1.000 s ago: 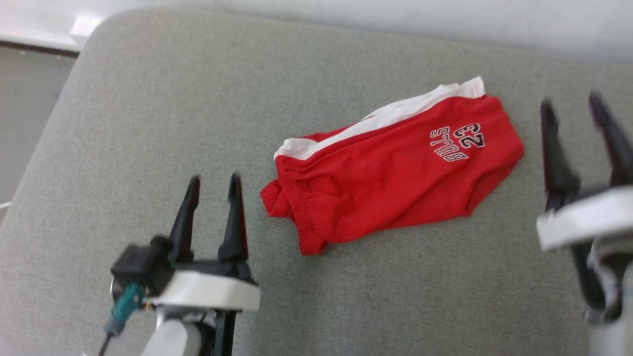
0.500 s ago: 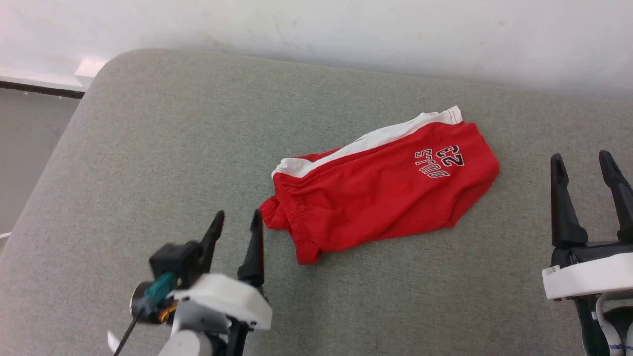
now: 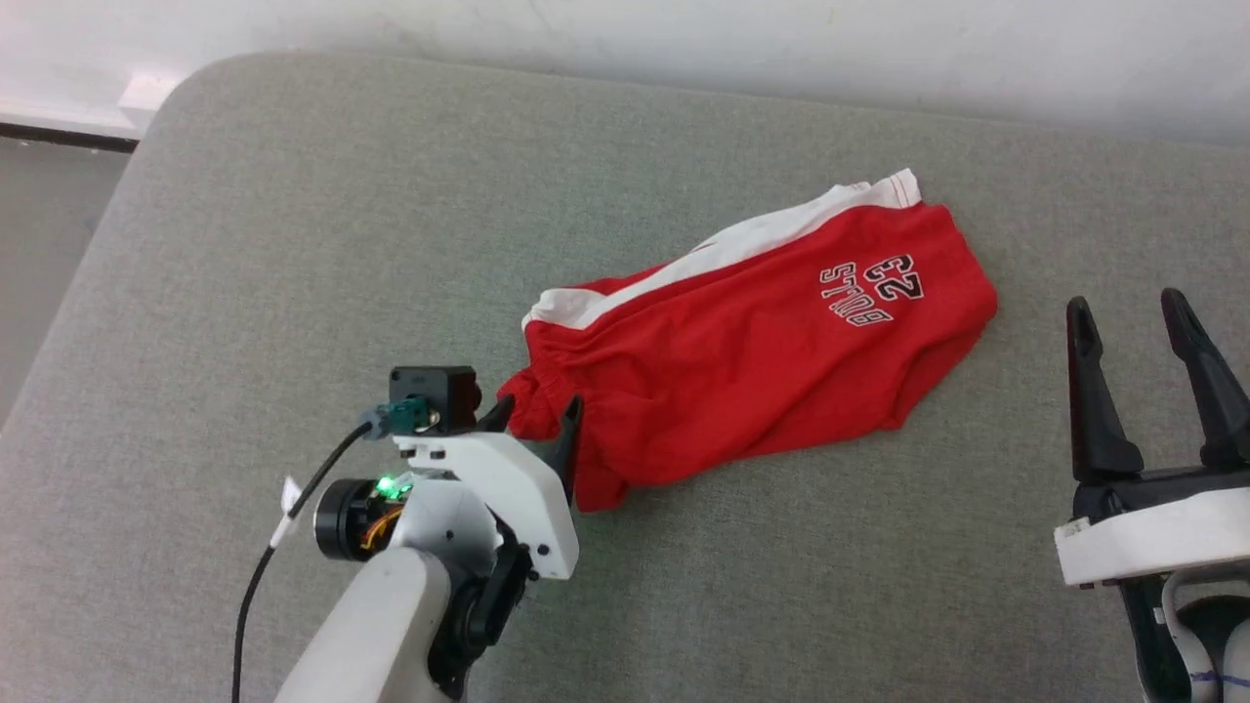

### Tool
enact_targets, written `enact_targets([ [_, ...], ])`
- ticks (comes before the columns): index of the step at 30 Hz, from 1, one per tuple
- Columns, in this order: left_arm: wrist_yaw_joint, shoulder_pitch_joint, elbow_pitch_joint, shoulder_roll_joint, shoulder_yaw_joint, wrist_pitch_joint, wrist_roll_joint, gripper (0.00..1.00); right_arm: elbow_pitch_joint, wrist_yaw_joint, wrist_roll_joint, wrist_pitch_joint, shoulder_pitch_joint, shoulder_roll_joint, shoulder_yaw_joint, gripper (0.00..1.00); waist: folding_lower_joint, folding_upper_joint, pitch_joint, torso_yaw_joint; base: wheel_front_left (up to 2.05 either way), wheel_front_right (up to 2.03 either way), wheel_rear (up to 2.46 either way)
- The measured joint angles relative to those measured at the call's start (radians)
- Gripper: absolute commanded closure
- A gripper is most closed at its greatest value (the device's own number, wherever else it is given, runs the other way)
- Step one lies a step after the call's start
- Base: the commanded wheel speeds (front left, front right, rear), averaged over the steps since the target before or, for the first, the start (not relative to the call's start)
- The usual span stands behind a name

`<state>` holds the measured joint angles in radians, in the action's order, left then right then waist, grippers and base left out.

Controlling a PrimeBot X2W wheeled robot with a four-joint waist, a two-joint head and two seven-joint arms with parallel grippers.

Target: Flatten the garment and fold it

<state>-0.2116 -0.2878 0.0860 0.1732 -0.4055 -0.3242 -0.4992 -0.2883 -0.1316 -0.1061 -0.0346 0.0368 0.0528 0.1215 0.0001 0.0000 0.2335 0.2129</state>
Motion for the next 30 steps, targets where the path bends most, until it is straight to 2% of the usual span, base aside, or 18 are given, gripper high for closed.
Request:
enact_targets([
  [9, -0.039, -0.054, 0.069, -0.008, -0.012, -0.080, 0.008, 0.00, 0.005, 0.000, 0.000, 0.001, 0.024, 0.000, -0.005, 0.00, 0.0000, 0.0000, 0.053, -0.011, 0.00, 0.00, 0.00],
  [16, -0.071, -0.078, 0.110, -0.018, -0.007, -0.098, 0.006, 0.00, 0.007, 0.000, 0.000, 0.003, 0.046, 0.000, -0.007, 0.00, -0.0001, 0.0000, 0.088, -0.014, 0.00, 0.00, 0.00],
  [17, -0.071, -0.082, 0.116, -0.022, -0.006, -0.099, 0.005, 0.02, 0.008, 0.000, 0.000, 0.003, 0.048, 0.000, -0.008, 0.00, -0.0002, 0.0000, 0.092, -0.014, 0.00, 0.00, 0.00],
  [18, -0.071, -0.086, 0.119, -0.026, -0.006, -0.100, -0.002, 0.64, 0.009, 0.000, 0.000, 0.003, 0.052, 0.000, -0.009, 0.00, -0.0002, 0.0000, 0.096, -0.015, 0.00, 0.00, 0.00],
  [19, -0.070, -0.089, 0.122, -0.030, -0.001, -0.099, -0.012, 1.00, 0.010, 0.000, 0.000, 0.003, 0.056, 0.000, -0.009, 0.00, -0.0002, 0.0000, 0.100, -0.015, 0.00, 0.00, 0.00],
  [25, -0.039, -0.101, 0.136, -0.042, 0.010, -0.079, -0.049, 1.00, 0.014, 0.000, 0.007, -0.004, 0.074, 0.000, -0.023, 0.00, -0.0002, 0.0000, 0.113, -0.017, 0.00, 0.00, 0.00],
  [30, -0.022, -0.101, 0.145, -0.047, 0.010, -0.045, -0.057, 1.00, 0.024, 0.000, 0.008, -0.073, 0.126, -0.001, -0.036, 0.00, -0.0002, 0.0000, 0.115, -0.011, 0.00, 0.00, 0.00],
])
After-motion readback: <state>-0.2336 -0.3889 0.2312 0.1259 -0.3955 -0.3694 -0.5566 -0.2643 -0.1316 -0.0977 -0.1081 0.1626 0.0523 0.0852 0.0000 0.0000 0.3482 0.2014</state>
